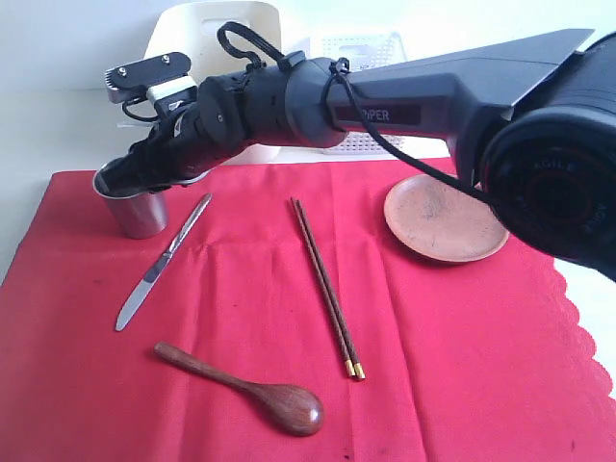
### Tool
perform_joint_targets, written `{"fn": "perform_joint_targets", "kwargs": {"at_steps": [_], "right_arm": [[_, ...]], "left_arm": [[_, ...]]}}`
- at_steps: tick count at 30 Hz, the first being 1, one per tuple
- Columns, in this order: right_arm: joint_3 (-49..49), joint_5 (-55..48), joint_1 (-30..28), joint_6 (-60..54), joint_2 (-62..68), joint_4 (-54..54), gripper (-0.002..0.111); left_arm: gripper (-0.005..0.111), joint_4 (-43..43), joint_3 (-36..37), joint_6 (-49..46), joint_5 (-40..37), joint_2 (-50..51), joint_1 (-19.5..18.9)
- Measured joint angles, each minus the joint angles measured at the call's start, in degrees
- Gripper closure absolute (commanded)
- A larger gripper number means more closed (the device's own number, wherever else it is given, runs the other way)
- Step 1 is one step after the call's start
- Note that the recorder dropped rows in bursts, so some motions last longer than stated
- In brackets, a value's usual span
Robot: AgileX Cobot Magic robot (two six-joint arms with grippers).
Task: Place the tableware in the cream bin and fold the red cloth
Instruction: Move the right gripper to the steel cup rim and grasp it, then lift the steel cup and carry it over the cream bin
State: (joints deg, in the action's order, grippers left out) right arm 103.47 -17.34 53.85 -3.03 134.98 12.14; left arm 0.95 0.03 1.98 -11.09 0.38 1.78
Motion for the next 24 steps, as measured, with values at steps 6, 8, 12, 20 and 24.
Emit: {"fn": "perform_joint_targets", "kwargs": {"at_steps": [6,8,12,20,24], "right_arm": [[0.0,-2.6,0.0,-1.39,0.0,0.35,0.101],[0.0,-3.47,0.03,-1.48,0.0,0.57,0.108],[0.0,-3.52,0.03,-1.5,0.0,1.23,0.108],[0.0,-5.4,0.03,-1.5,-1.47,1.35,0.108],[0.0,-6.61,0.03,-1.5,-3.39,1.35,0.108]], "left_arm": [[0.103,0.0,0.0,0.0,0.0,0.0,0.0],[0.103,0.0,0.0,0.0,0.0,0.0,0.0],[0.103,0.0,0.0,0.0,0.0,0.0,0.0],[0.103,0.0,0.0,0.0,0.0,0.0,0.0],[0.103,0.0,0.0,0.0,0.0,0.0,0.0]]}}
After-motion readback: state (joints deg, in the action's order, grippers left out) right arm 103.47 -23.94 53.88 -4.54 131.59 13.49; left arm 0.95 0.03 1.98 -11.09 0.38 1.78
